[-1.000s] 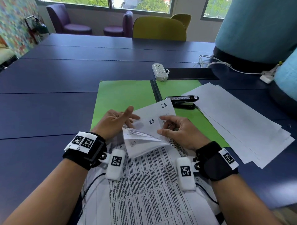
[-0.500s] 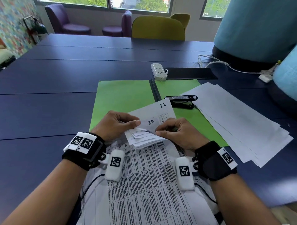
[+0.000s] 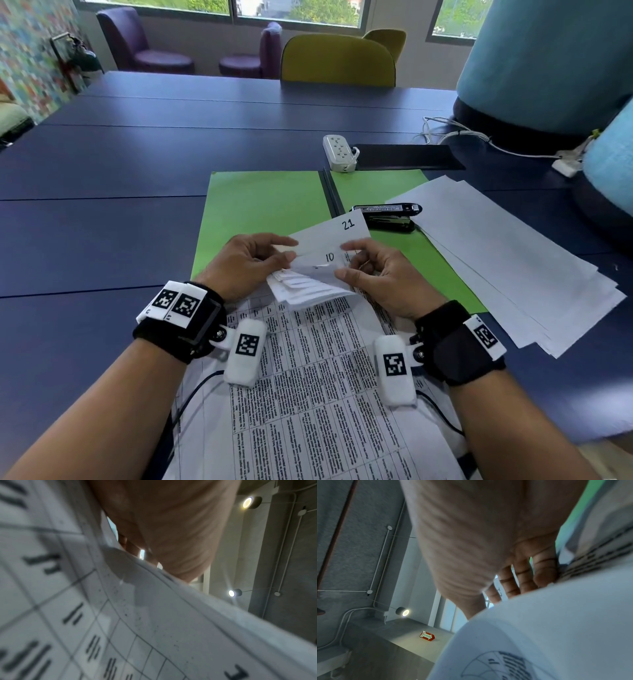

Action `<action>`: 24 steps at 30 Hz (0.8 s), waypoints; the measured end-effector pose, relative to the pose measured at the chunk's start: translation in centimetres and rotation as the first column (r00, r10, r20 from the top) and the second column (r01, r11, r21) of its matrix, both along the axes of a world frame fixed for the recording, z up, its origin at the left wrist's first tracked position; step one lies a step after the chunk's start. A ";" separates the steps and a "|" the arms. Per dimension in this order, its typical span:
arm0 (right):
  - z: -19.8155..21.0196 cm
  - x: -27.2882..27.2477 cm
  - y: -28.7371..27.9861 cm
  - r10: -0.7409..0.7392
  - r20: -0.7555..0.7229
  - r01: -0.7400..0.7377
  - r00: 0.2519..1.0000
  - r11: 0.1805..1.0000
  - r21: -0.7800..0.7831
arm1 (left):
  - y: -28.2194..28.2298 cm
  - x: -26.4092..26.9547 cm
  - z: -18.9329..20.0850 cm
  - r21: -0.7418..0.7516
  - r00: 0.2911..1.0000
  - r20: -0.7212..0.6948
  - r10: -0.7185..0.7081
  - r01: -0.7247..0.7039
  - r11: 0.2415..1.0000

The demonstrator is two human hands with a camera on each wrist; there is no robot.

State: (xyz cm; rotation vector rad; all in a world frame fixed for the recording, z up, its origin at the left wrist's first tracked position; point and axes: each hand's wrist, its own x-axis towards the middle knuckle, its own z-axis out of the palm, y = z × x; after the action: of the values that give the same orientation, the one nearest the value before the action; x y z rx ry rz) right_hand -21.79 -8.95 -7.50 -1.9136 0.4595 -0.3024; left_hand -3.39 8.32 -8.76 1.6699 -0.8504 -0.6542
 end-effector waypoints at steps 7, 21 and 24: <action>0.5 0.0 0.4 0.034 -0.037 -0.034 0.999 0.999 -0.005 | 0.0 0.1 0.2 0.045 0.999 0.029 -0.018 0.017 0.999; 0.2 -0.1 0.3 -0.029 0.011 0.029 1.000 0.999 0.034 | 0.3 0.5 0.2 0.121 0.992 0.058 -0.113 0.105 0.987; -0.1 0.1 0.1 -0.041 0.002 0.041 0.999 0.997 0.064 | 0.3 0.5 0.2 0.092 0.989 0.099 -0.112 0.103 0.990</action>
State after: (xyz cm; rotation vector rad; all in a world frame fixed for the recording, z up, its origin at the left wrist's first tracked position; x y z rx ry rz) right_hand -21.72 -8.81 -7.59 -1.8428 0.5010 -0.3133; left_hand -2.87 8.60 -8.60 1.7572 -1.0049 -0.6910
